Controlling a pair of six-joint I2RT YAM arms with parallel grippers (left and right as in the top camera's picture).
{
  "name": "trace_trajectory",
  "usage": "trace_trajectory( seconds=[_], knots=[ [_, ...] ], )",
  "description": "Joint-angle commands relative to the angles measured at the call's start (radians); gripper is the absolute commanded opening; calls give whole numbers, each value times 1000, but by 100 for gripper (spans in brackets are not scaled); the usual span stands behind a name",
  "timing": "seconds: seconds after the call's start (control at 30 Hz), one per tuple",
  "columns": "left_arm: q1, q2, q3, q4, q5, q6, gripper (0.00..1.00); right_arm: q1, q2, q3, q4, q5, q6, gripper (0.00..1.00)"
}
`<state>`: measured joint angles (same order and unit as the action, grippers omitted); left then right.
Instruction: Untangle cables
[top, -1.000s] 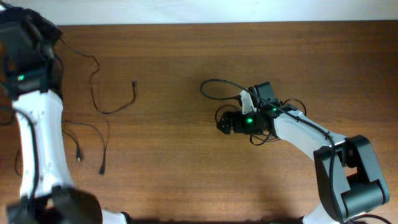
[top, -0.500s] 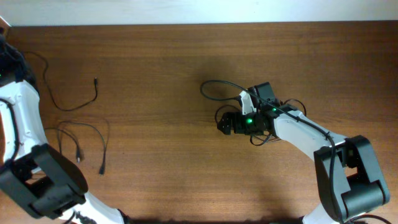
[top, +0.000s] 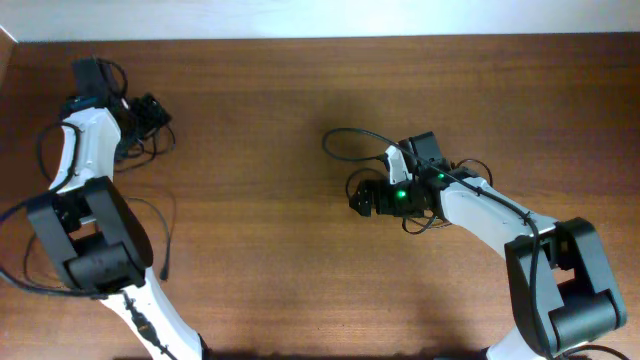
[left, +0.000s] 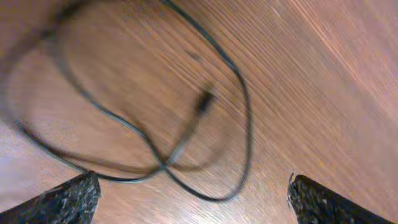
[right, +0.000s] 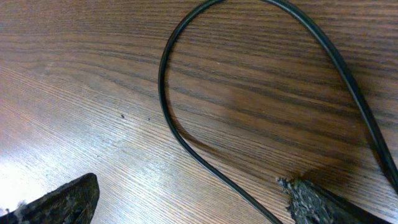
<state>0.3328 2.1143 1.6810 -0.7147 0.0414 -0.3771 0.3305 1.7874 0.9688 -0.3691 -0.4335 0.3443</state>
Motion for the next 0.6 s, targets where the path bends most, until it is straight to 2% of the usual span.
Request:
trace_trajectory(
  seconds=[0.0,0.03,0.13,0.2,0.3,0.37,0.4,0.47,0.57],
  knots=[
    [-50,47,-11,-24,136,200,18,3,33,-32,-18,54,13,99],
    [-63,60,-11,-39,140,199,0,3,33,-32,-17,54,12,99],
    [-89,100,-28,-57,133,200,0,3,33,-32,-17,80,12,98],
    [-74,146,-73,-47,-7,115,0,3,33,-32,-20,80,12,99],
    [-10,179,-76,-69,-134,74,0,3,33,-32,-20,80,12,99],
    [40,179,-76,-45,-301,1,0,3,33,-32,-19,80,12,99],
    [78,179,-76,30,-345,9,0,3,33,-32,-16,81,12,99],
    [140,179,-76,208,-341,11,0,3,33,-32,-10,113,12,99],
    [176,179,-76,408,-276,11,1,3,33,-32,-17,113,13,99]
  ],
)
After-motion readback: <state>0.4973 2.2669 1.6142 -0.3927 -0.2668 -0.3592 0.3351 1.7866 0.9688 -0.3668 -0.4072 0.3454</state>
